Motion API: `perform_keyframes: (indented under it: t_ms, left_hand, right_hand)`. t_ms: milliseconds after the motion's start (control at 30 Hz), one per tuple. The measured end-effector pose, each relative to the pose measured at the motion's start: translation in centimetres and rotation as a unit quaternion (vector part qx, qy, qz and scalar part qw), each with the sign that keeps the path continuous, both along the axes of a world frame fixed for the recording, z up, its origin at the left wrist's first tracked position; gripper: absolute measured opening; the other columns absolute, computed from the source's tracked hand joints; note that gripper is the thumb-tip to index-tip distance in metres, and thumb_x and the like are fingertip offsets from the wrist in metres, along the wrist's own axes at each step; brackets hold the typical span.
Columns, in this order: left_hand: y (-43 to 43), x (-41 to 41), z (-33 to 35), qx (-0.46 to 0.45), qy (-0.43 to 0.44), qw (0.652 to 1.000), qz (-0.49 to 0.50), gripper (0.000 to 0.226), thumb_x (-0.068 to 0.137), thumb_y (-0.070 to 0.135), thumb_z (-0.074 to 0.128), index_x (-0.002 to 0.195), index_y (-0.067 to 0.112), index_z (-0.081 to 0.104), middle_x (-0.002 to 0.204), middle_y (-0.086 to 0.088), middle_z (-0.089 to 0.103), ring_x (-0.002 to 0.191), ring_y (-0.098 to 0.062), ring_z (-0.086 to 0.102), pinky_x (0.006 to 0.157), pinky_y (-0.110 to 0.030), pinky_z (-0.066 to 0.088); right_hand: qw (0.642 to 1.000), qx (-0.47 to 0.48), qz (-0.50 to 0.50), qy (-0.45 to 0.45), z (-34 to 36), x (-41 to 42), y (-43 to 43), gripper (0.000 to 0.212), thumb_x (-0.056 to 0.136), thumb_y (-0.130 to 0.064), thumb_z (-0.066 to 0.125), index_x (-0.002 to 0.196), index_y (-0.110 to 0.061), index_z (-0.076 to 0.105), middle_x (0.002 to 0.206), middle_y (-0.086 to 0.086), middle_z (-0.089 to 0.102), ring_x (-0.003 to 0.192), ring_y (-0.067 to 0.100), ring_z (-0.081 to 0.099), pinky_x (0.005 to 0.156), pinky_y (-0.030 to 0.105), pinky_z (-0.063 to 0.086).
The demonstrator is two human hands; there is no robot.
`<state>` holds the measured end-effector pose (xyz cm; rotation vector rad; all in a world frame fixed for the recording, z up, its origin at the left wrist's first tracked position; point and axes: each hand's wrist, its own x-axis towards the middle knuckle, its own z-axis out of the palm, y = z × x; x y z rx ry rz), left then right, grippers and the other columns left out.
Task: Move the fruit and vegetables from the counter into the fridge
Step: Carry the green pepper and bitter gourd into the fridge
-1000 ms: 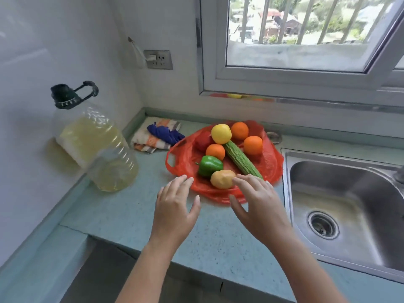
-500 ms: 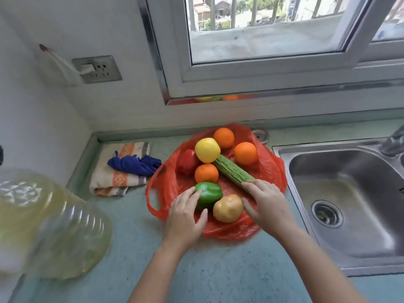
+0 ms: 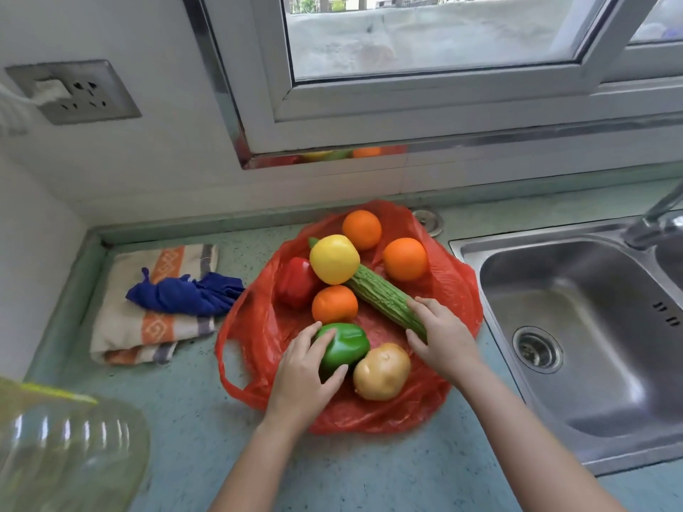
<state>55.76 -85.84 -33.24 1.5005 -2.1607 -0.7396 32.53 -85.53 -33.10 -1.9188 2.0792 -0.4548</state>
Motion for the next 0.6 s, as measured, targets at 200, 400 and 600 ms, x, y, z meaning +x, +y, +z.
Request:
perform_keyframes:
  t_ms: [200,400,600]
  left_hand:
    - [-0.4,0.0,-1.0,0.025,0.035,0.999,-0.007,0.066,0.077,0.033,0.071,0.135,0.025,0.041,0.137,0.004,0.035,0.128,-0.011,0.032,0.103,-0.021,0.024]
    - [-0.4,0.1,-1.9,0.038,0.052,0.998,-0.011,0.071,0.075,0.033,0.072,0.134,0.038,0.033,0.129,0.011,0.033,0.122,-0.008,0.035,0.101,-0.022,0.029]
    - [-0.2,0.1,-1.9,0.049,0.064,0.997,0.012,0.071,0.074,0.034,0.073,0.135,0.034,0.036,0.125,0.009,0.037,0.117,-0.007,0.039,0.096,-0.017,0.029]
  right_hand:
    - [0.999,0.019,-0.022,-0.017,-1.4,-0.4,-0.6,0.056,0.082,-0.02,0.061,0.135,-0.016,0.043,0.136,0.006,0.045,0.123,0.025,0.043,0.092,0.038,0.043]
    - [0.999,0.02,-0.033,-0.032,-2.3,-1.1,-0.8,0.061,0.081,-0.018,0.064,0.137,-0.023,0.039,0.134,0.004,0.045,0.121,0.023,0.044,0.086,0.04,0.048]
    - [0.994,-0.018,-0.032,-0.102,-2.6,-1.1,-0.7,0.059,0.077,-0.01,0.069,0.132,-0.019,0.048,0.121,0.004,0.053,0.114,0.021,0.049,0.088,0.029,0.044]
